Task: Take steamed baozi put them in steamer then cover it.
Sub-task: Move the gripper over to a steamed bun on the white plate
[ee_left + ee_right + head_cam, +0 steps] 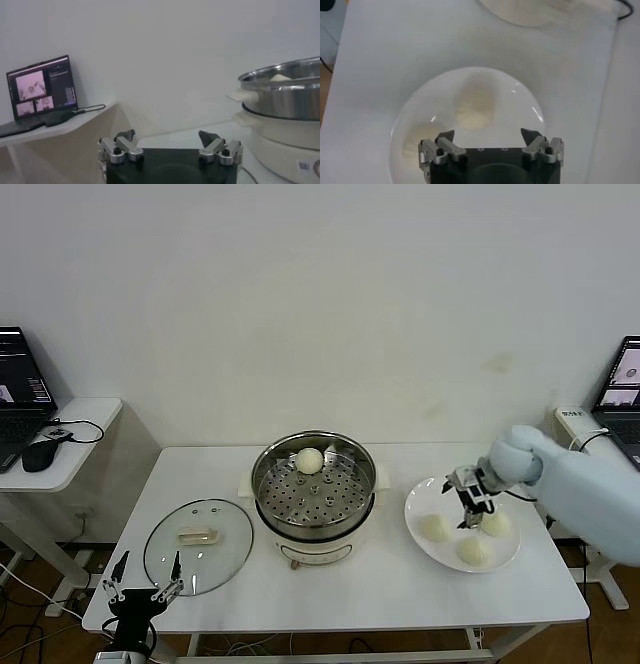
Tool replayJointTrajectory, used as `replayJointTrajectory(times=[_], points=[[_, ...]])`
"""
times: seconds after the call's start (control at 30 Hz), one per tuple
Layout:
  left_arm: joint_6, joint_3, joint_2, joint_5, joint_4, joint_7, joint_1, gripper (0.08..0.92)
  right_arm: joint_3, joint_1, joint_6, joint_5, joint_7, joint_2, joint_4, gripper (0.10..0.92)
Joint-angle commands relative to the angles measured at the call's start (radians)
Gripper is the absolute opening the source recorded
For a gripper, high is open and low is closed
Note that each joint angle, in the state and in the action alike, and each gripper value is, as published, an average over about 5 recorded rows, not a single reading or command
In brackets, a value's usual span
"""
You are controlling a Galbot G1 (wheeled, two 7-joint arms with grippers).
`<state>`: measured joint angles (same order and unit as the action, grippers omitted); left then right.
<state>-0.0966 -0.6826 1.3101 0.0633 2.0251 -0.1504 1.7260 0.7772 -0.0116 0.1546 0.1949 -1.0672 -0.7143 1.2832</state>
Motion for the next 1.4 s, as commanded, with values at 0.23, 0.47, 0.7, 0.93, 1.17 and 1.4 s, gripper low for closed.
replayJointTrajectory(times=[0.23, 0.47, 0.7, 0.93, 1.17, 1.4], points=[[-0.003, -0.003, 0.0, 0.001, -0.012, 0.0, -0.002, 0.823, -0.055, -0.084, 0.012, 0.06, 0.009, -0.09, -0.101, 0.823], [-0.003, 0.0, 0.003, -0.001, -0.011, 0.0, -0.002, 0.823, -0.071, -0.094, 0.017, 0.08, 0.018, -0.096, -0.124, 0.811], [-0.002, 0.0, 0.003, -0.005, -0.007, 0.0, 0.0, 0.823, -0.092, -0.111, 0.016, 0.088, 0.019, -0.111, -0.142, 0.758], [-0.001, 0.004, 0.007, -0.009, -0.005, -0.001, -0.002, 0.823, -0.093, -0.113, 0.017, 0.093, 0.012, -0.1, -0.133, 0.692], [-0.002, 0.007, 0.008, -0.01, 0.001, -0.002, 0.0, 0.823, -0.099, -0.106, 0.01, 0.083, 0.002, -0.09, -0.119, 0.618], [-0.002, 0.008, 0.006, -0.012, 0.01, -0.003, 0.001, 0.823, -0.097, -0.054, 0.015, 0.039, -0.01, -0.05, -0.071, 0.576]])
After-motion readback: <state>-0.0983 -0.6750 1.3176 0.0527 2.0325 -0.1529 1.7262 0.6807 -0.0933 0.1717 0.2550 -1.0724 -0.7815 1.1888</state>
